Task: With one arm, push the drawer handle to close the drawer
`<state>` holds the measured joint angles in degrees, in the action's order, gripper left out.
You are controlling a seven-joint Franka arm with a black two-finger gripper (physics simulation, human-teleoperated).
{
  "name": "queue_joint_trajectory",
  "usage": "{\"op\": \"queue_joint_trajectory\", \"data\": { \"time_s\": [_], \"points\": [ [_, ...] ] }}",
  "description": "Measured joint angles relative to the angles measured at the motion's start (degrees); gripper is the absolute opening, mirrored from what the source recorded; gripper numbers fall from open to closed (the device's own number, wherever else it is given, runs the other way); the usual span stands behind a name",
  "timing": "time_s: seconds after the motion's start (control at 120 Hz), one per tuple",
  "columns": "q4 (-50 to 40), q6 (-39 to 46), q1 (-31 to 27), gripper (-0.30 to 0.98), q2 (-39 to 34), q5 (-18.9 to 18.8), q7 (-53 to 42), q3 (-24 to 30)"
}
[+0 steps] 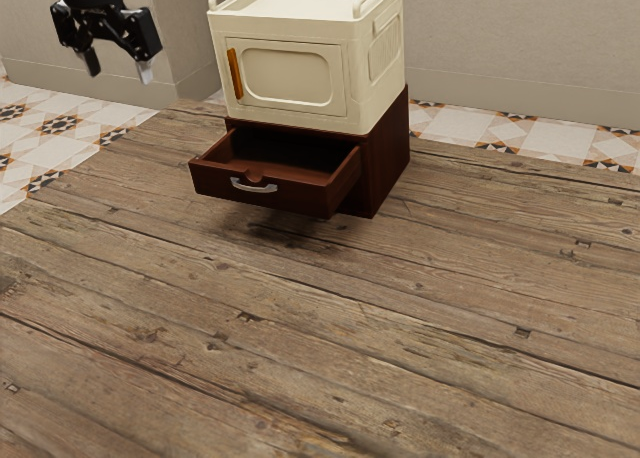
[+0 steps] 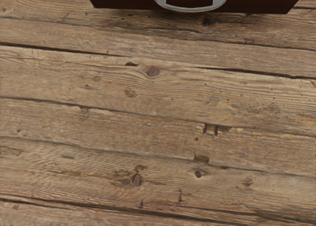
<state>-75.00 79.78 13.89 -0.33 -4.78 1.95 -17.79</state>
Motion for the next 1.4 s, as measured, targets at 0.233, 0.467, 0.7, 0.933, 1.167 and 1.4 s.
{"op": "queue_joint_trajectory", "data": {
  "time_s": [0.233, 0.467, 0.7, 0.933, 1.167, 1.4],
  "points": [
    [16.67, -2.53, -5.91, 0.67, -5.34, -2.49, 1.43, 2.31],
    [-16.18, 0.05, -5.16, 0.66, -18.99, -3.2, 3.51, 3.65],
    [-59.52, 22.62, -10.32, 0.66, -19.81, -4.45, 4.74, -0.62],
    [-43.66, 42.2, -8.02, 0.66, 2.12, -4.02, 0.8, -0.85],
    [-40.88, 50.96, -3.56, 0.66, 7.16, 7.84, -0.31, -0.44],
    [-38.03, 52.2, -1.19, 0.26, 11.02, 8.71, -1.67, -0.81]
  ]
}}
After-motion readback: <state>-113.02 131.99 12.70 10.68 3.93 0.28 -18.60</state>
